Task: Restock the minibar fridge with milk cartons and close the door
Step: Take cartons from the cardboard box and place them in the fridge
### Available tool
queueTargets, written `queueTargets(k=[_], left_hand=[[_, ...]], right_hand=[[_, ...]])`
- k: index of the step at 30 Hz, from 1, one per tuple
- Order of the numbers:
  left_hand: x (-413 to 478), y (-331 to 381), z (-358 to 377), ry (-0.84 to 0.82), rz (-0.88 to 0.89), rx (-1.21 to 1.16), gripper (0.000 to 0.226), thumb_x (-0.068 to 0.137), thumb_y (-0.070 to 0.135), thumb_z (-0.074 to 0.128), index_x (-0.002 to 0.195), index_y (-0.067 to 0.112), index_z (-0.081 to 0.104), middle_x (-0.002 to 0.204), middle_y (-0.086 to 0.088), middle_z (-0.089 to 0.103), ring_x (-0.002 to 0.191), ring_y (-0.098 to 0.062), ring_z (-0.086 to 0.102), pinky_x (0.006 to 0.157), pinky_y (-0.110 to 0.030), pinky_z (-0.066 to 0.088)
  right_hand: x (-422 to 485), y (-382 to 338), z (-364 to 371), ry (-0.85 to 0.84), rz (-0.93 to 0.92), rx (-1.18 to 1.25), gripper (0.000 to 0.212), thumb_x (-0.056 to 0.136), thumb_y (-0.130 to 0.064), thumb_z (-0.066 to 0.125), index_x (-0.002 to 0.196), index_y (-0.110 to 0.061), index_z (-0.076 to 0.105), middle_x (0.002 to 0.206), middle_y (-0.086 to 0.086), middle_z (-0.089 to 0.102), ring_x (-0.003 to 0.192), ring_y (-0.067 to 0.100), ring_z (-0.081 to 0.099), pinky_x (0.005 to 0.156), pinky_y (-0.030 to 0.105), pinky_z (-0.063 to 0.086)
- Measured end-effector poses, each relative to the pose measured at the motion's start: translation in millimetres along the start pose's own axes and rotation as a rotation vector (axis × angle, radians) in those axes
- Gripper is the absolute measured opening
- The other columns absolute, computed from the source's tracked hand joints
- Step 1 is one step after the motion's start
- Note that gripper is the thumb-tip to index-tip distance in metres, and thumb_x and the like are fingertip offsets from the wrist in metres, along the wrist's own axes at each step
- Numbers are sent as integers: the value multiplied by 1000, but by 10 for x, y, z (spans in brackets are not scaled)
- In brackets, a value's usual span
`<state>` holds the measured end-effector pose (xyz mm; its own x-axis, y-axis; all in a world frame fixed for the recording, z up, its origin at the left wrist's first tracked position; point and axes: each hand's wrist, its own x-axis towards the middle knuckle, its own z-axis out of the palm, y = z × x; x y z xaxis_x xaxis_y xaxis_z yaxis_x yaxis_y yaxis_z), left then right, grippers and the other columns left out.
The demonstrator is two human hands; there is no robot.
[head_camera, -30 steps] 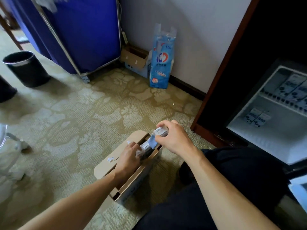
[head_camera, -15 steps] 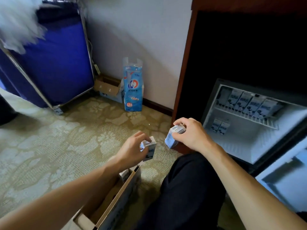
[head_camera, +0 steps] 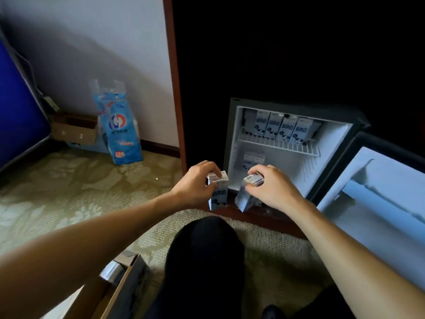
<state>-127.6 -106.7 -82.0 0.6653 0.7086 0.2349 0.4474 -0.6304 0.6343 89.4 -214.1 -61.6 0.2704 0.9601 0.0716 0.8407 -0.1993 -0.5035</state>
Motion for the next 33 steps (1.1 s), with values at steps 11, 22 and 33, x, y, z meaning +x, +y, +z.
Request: queueTargets(k=[11,22,33], left_hand=[[1463,-67,1196,-210,-8,140,25,83,7,66,101,20,56,118,-1,53,105,-20,54,85,-35,50],[2286,-648,2484,-269,-114,74,56,72,-17,57,118,14,52,126,-2,52,106,-24,57,87,-44,54],[2538,-884,2850,-176,13,89,42,82,1,69,112,24,50,114,5,59,92,-18,59,72,-40,54]], right_hand=[[699,1243,127,-67,130,-285,31,80,-57,59,101,-34,59,96,-4,61,82,22,59,65,30,42],[1401,2285,911,90,257,-94,46,92,-51,61,127,-20,62,113,8,55,95,27,61,74,31,48],[1589,2722,1113,88,237,68,44,96,-18,64,139,-21,53,121,10,48,96,19,56,90,31,50]])
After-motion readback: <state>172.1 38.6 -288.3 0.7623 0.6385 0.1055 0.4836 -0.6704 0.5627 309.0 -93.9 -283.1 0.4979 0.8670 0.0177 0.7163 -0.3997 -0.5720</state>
